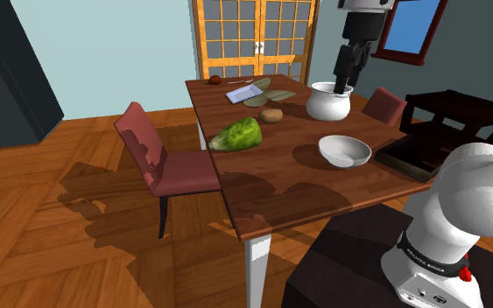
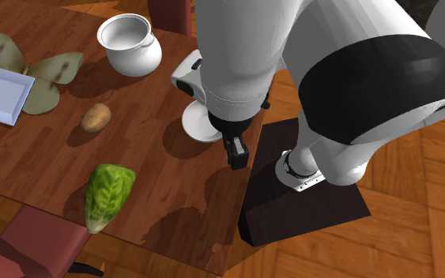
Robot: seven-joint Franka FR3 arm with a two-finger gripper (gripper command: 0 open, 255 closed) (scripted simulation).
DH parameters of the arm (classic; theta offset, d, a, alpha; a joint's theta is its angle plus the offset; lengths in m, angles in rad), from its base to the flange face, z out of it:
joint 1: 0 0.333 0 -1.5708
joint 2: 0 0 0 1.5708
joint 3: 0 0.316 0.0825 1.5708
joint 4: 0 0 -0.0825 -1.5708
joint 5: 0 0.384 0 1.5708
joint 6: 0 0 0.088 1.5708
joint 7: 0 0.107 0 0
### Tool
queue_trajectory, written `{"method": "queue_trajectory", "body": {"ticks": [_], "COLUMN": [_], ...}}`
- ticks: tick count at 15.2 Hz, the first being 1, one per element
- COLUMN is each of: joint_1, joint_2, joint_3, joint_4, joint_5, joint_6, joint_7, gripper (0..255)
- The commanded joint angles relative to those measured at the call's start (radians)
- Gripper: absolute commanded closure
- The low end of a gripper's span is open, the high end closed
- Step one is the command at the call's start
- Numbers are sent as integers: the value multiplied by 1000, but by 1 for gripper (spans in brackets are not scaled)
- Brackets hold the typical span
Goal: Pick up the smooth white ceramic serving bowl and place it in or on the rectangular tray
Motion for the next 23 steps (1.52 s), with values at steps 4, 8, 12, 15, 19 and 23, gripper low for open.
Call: {"method": "queue_trajectory", "body": {"ticks": [4, 8, 12, 15, 19, 23], "joint_1": [-10, -28, -51, -71, -99, -118], "joint_2": [-7, 0, 32, 73, 155, 225], "joint_3": [-27, -66, -110, -146, -197, -230], "joint_4": [-93, -203, -298, -357, -417, -450], "joint_5": [-32, -79, -129, -170, -227, -263], "joint_6": [77, 185, 303, 398, 536, 637], "joint_7": [-35, -80, -122, -153, -190, -210], "gripper": [0, 0, 0, 0, 0, 0]}}
